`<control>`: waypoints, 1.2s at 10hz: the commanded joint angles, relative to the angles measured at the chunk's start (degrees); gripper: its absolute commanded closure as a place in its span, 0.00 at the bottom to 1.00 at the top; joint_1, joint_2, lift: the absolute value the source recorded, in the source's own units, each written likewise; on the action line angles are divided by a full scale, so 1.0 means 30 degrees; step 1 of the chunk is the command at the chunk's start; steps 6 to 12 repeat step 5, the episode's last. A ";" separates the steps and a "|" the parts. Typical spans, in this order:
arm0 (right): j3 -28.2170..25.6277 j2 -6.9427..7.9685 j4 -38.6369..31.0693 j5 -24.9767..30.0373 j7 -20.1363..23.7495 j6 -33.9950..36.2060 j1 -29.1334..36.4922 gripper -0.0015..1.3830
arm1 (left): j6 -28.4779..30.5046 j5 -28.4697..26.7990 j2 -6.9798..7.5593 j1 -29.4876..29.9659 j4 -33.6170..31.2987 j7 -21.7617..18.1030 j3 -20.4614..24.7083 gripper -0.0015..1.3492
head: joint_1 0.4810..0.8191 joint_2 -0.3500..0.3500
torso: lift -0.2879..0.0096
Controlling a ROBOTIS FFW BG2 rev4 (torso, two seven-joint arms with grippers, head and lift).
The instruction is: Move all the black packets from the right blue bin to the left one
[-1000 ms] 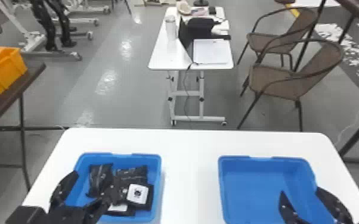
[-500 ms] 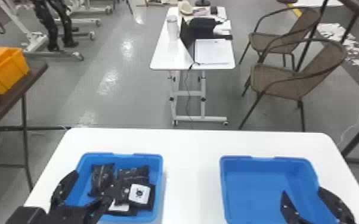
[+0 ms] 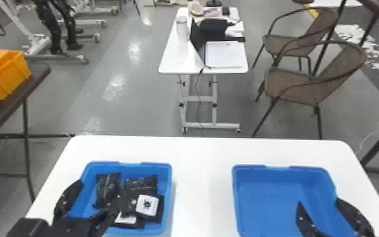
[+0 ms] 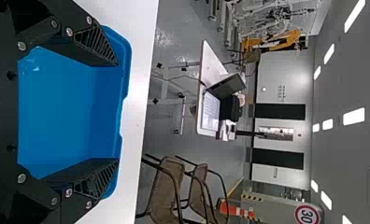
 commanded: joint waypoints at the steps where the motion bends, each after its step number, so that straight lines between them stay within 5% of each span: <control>1: 0.0000 0.0076 0.0000 -0.0027 0.0045 0.0000 0.0000 0.24 | -0.0053 -0.0001 -0.0050 0.0000 0.0000 0.0000 0.0029 0.15 | 0.63 0.61 | 0.97; 12: 0.0000 0.0076 0.0000 -0.0027 0.0045 0.0000 0.0000 0.24 | -0.0082 -0.0001 -0.0050 0.0000 0.0000 -0.0029 0.0029 0.15 | 0.63 0.61 | 0.97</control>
